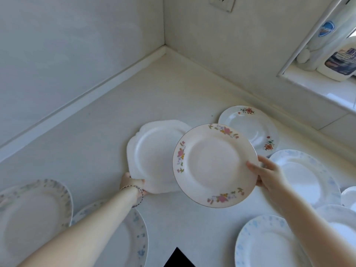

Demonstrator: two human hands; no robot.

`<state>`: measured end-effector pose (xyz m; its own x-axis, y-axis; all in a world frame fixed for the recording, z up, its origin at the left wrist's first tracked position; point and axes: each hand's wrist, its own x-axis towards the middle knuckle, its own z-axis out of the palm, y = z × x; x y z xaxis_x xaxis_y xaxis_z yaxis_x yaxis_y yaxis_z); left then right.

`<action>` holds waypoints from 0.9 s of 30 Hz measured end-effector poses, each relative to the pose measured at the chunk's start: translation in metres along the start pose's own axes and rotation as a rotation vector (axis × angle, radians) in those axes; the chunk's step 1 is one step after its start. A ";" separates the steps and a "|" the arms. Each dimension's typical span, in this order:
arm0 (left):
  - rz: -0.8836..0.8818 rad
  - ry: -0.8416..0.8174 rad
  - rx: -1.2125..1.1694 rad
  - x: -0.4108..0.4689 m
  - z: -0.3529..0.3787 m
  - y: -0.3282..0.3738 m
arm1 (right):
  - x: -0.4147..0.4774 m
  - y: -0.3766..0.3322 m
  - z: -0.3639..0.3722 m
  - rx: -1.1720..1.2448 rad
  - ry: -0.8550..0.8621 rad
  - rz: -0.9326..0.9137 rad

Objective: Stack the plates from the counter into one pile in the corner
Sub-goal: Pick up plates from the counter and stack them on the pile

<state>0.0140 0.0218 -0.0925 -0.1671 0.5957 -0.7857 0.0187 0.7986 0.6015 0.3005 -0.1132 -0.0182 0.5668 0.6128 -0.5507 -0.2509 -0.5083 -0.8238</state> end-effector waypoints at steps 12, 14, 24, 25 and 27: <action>0.097 -0.116 0.723 0.002 -0.036 -0.025 | 0.002 0.068 0.090 0.038 0.002 0.196; 0.116 -0.114 0.881 0.001 -0.038 -0.027 | 0.002 0.075 0.094 0.001 0.021 0.195; 0.344 -0.009 0.970 -0.001 -0.028 -0.008 | -0.014 0.091 0.092 -0.564 0.151 0.003; 0.326 -0.015 1.029 -0.003 -0.027 -0.006 | -0.014 0.090 0.092 -0.580 0.159 0.002; 0.294 -0.046 1.149 -0.010 -0.026 -0.007 | -0.015 0.087 0.091 -0.609 0.167 -0.010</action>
<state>-0.0105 0.0082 -0.0854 0.0266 0.7531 -0.6573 0.9283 0.2253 0.2957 0.1992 -0.1117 -0.0943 0.6938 0.5419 -0.4744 0.2188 -0.7862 -0.5779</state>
